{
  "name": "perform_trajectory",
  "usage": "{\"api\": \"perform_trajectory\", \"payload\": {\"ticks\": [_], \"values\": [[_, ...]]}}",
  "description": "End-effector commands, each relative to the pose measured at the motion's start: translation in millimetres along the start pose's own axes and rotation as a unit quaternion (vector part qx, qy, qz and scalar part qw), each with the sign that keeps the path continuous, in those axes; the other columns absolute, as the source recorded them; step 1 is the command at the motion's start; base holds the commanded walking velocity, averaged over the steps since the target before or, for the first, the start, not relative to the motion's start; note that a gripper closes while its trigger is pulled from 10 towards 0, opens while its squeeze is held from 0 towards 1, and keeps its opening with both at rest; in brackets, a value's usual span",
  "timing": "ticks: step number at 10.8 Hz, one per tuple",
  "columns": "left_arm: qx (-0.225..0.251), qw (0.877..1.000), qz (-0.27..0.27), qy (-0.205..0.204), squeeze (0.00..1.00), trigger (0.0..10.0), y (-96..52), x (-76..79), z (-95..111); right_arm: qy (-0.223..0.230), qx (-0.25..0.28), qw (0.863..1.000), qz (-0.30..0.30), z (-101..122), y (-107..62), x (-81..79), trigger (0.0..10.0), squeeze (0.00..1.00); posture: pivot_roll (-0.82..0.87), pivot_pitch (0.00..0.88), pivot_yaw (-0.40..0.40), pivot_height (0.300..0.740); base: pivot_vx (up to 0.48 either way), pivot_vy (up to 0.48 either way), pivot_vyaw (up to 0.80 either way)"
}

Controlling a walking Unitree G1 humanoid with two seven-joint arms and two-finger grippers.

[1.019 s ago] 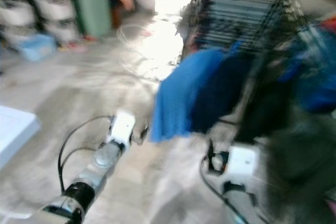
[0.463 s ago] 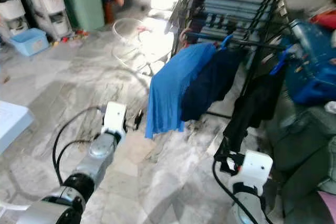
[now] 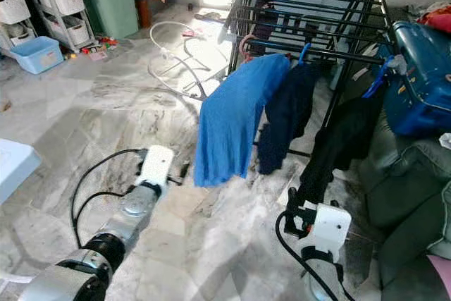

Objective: Hang hanger

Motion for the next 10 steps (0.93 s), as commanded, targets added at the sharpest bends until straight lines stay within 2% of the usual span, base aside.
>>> {"api": "perform_trajectory", "payload": {"ticks": [1,3,5,7,10], "values": [[0.031,0.999,0.007,-0.006,0.0,10.0,2.6,-4.2,13.8,0.006,0.022,1.0,-0.007,9.5,1.5,4.2,10.0,0.0,0.07,0.0,-0.053,0.74,0.0,0.0,0.0],[0.095,0.995,0.0,-0.012,0.0,10.0,3.0,-14.6,43.2,0.01,0.059,0.998,-0.026,29.0,-1.2,15.1,10.0,0.0,0.1,0.0,-0.059,0.74,0.0,0.0,0.0],[0.086,0.996,-0.007,0.001,0.0,10.0,3.4,-17.1,41.6,0.009,0.061,0.997,-0.035,27.7,-3.0,14.2,10.0,0.0,0.11,0.0,-0.004,0.74,0.0,0.0,0.0],[0.069,0.997,-0.043,0.012,0.0,10.0,9.5,-2.1,46.4,0.025,0.063,0.996,-0.058,28.0,-5.3,7.0,10.0,0.0,0.06,0.0,0.091,0.74,0.0,0.0,0.0],[0.058,0.995,-0.074,0.013,0.0,10.0,13.3,20.5,46.4,0.012,0.071,0.996,-0.051,30.2,-18.4,6.0,10.0,0.0,-0.01,0.0,0.098,0.74,0.0,0.0,0.0]]}}
Point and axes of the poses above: a point about 5 cm out from each wrist's last joint towards the gripper, its own y axis pointing out of the wrist towards the gripper, its own z axis along the axis of the wrist's last joint, x = y × z, the point moved 2 cm from there along y, pointing out of the wrist towards the gripper, and after that the axes turned 12 degrees about -y, right-handed, at the moved point
